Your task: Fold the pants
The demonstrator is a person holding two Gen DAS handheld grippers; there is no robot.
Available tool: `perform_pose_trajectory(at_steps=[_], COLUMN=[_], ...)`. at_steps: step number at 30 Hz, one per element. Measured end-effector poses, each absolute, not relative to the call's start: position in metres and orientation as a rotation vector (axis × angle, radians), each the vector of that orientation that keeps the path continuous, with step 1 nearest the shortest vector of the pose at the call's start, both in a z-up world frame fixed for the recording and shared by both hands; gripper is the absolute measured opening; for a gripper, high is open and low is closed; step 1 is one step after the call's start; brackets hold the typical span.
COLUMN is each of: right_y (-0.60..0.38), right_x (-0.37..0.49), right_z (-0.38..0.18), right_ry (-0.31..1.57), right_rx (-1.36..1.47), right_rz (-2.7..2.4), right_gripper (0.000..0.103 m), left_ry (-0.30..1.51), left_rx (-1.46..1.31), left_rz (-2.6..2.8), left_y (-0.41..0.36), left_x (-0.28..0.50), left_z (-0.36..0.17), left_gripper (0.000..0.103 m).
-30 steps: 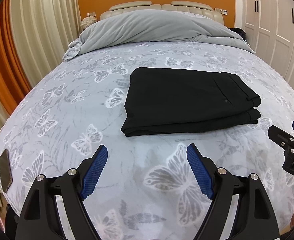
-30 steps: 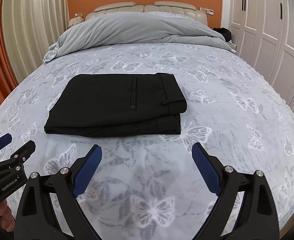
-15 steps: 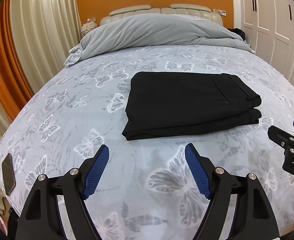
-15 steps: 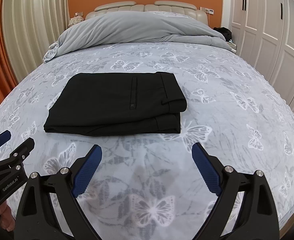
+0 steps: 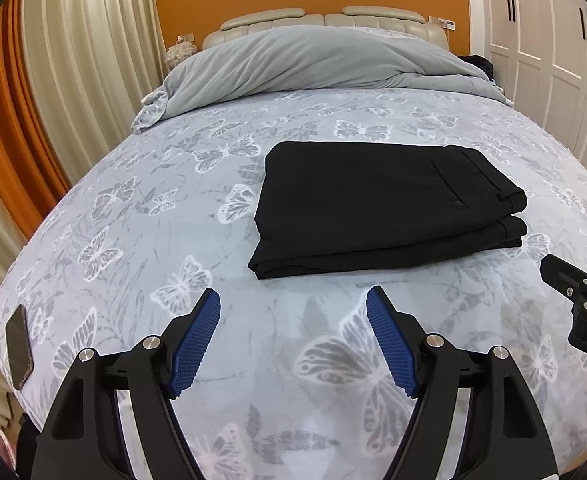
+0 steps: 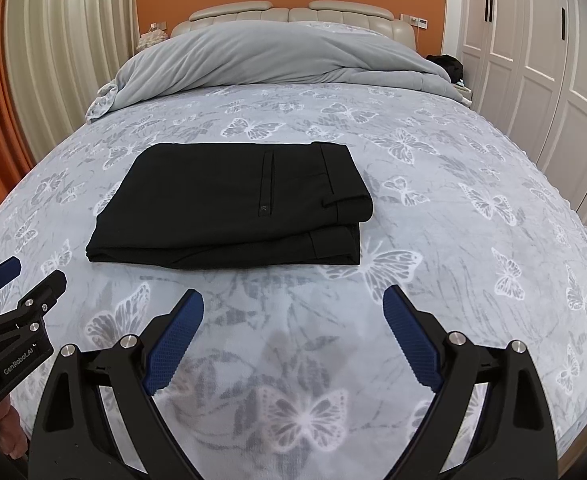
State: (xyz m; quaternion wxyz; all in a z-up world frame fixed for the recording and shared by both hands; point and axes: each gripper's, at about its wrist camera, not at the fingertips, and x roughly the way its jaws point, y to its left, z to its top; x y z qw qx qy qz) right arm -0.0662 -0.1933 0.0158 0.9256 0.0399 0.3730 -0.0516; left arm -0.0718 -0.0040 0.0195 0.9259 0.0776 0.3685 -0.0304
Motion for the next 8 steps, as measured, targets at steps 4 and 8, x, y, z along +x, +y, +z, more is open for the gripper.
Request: perform_pose_trajectory(at_steps=[4,8], right_y=[-0.198,-0.205], right_x=[-0.068,-0.071], right_z=[0.014,0.013], right_ry=[0.764,0.759], right_rx=[0.079,0.071], right_rz=[-0.105,-0.103], right_gripper=[0.090,0.093], left_ry=[0.787,0.781], left_rx=[0.156,0.159], left_rz=[-0.077,-0.081], left_y=[-0.004,-0.005], left_x=[-0.068,-0.069], left_z=[0.017,0.016], left_gripper=[0.072,0.072])
